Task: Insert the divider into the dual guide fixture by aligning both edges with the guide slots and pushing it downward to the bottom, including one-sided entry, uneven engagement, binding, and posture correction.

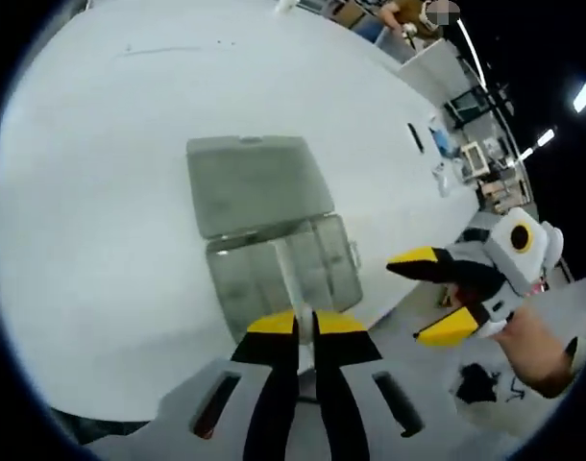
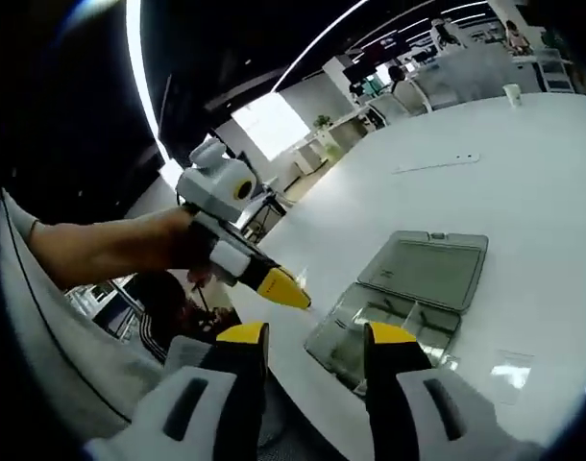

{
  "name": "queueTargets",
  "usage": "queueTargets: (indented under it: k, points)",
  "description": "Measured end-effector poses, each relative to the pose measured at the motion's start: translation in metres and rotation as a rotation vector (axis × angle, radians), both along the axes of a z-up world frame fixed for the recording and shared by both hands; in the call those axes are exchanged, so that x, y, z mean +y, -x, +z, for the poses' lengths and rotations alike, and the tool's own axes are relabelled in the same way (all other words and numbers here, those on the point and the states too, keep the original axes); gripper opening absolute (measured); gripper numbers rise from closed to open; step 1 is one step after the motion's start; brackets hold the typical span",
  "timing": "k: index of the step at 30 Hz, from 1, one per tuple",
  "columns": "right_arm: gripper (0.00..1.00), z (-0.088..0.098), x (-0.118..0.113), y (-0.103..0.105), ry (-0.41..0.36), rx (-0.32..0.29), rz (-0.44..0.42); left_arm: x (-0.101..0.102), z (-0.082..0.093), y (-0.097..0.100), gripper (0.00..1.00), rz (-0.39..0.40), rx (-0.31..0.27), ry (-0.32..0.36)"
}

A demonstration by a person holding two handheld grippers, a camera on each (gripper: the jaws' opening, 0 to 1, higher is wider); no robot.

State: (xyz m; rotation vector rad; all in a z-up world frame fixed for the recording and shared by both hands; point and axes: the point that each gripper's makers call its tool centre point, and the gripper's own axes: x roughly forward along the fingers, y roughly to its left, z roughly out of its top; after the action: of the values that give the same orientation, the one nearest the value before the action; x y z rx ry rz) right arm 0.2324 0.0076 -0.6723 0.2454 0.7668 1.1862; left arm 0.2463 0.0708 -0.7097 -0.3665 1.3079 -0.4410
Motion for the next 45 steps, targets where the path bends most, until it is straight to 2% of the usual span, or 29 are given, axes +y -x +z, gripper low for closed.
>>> queueTargets:
  k: [12, 26, 45]
  points:
    - [0.44, -0.011, 0.001, 0.012, 0.053, -0.122, 0.119, -0.006, -0.010, -0.005, 0.02, -0.006, 0.060, -0.066]
    - [0.45, -0.013, -0.003, 0.015, 0.033, -0.143, 0.153, -0.010, -0.022, -0.004, 0.02, -0.004, 0.113, -0.116]
    - [0.45, -0.016, -0.007, 0.019, 0.026, -0.144, 0.173, -0.004, -0.031, -0.010, 0.02, 0.016, 0.131, -0.164]
